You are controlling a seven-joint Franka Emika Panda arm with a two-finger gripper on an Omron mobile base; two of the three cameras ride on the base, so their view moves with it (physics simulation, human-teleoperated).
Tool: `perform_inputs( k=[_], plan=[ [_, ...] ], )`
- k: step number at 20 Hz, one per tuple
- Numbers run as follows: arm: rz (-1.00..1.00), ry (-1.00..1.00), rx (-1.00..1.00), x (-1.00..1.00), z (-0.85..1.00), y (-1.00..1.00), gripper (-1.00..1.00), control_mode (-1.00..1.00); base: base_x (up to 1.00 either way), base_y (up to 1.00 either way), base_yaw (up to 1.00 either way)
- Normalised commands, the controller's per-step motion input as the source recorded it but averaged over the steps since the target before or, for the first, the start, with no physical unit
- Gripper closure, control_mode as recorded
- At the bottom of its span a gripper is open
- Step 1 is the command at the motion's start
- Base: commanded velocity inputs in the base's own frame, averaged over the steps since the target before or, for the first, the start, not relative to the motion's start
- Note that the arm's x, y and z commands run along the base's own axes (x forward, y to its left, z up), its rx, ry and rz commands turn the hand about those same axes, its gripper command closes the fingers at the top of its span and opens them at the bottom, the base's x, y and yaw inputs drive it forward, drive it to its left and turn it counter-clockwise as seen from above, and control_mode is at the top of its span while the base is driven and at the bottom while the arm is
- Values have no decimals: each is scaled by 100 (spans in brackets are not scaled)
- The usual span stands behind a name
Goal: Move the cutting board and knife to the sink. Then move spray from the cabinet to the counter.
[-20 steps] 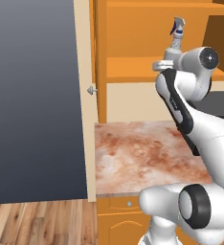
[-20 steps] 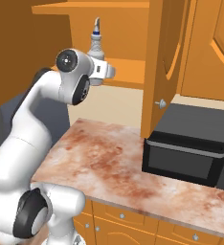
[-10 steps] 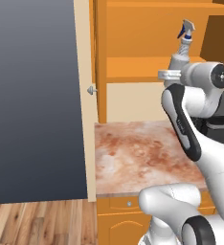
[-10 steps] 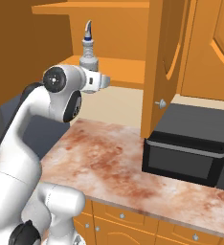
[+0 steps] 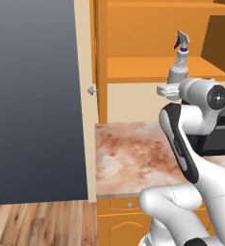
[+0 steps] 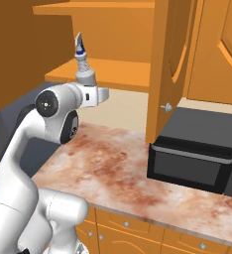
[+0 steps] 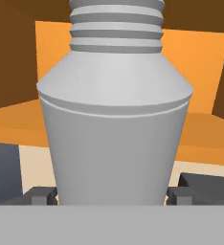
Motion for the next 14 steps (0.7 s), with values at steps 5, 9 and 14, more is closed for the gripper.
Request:
perform_inputs(
  k=[5,9,14],
  plan=[
    [0,10,-11,4,-28,8,100,-100,0,0,0],
    [0,18,-4,1,-25,0,100,-100,0,0,0],
    [2,19,0,0,-22,0,100,-100,0,0,0]
  ],
)
